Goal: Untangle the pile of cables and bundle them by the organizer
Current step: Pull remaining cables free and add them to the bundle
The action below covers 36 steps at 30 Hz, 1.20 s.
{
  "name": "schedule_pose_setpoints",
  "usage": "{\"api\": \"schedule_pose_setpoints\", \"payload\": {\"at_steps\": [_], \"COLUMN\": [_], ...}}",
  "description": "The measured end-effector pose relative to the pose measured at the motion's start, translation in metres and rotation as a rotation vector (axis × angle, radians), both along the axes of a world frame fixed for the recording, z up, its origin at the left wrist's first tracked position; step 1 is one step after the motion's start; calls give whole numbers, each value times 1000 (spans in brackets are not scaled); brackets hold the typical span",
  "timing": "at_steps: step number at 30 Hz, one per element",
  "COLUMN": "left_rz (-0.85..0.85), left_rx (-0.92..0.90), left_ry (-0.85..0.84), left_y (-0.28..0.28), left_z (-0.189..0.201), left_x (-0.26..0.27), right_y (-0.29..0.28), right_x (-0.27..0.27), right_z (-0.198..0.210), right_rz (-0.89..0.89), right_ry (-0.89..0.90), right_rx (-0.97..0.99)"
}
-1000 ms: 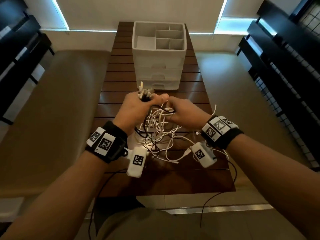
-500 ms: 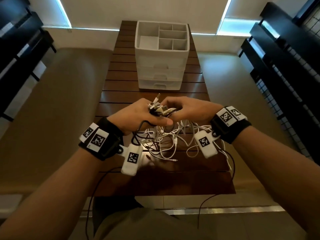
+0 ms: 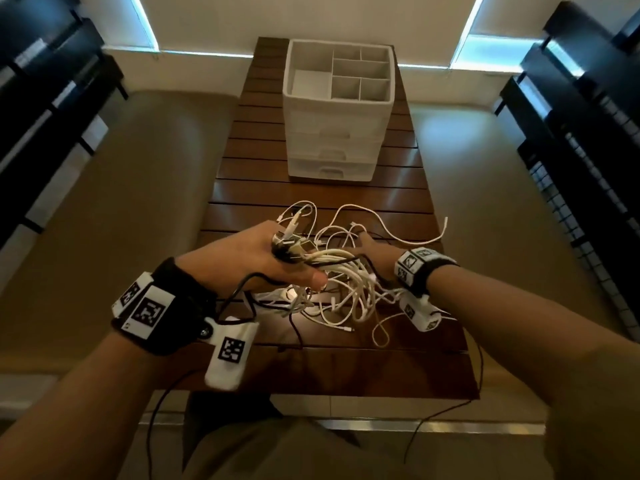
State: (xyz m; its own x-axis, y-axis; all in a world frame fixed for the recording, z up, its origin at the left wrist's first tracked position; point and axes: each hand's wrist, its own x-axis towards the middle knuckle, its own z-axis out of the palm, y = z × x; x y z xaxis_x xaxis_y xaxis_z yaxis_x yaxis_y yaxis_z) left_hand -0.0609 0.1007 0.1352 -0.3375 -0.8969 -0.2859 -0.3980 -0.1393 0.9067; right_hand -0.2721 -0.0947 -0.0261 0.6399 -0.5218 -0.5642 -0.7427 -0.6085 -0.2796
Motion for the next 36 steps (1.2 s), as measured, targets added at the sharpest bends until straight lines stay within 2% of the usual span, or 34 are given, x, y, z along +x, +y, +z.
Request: {"api": "schedule_pose_setpoints", "payload": {"at_steps": [5, 7, 9, 15, 17, 20, 23, 25, 27, 28, 30, 33, 36], "left_rz": [34, 36, 30, -32, -36, -11, 77, 144, 194, 210, 245, 265, 303], "left_rx": [-27, -12, -14, 3, 18, 25, 55, 71, 53, 48, 46, 21, 18], "left_ry": [-5, 3, 17, 58, 66, 21, -4, -24, -13, 6, 57, 104, 126], "left_y": [6, 5, 4, 0, -2, -5, -7, -9, -12, -13, -18, -22, -24], "left_z": [2, 2, 2, -1, -1, -4, -6, -7, -8, -10, -13, -12, -9], "left_x": [9, 10, 10, 7, 5, 6, 15, 18, 16, 14, 8, 0, -1], "right_y": [4, -4, -14, -57, -60, -52, -44, -34, -14, -2, 28, 59, 63], "right_x": [23, 35, 46, 58, 56, 43, 23, 6, -8, -12, -11, -1, -3], "right_z": [-5, -11, -13, 18, 23, 35, 61, 89, 118, 129, 143, 127, 97], "right_rz": [68, 99, 83, -379, -402, -302, -181, -229, -326, -320, -182, -2, -148], "right_ry": [-81, -23, -43, -436, -460, -401, -352, -515, -797, -879, -853, -670, -758], "right_rx": [-59, -85, -123, -332, -180, 72, 61, 85, 217, 300, 388, 314, 195]}}
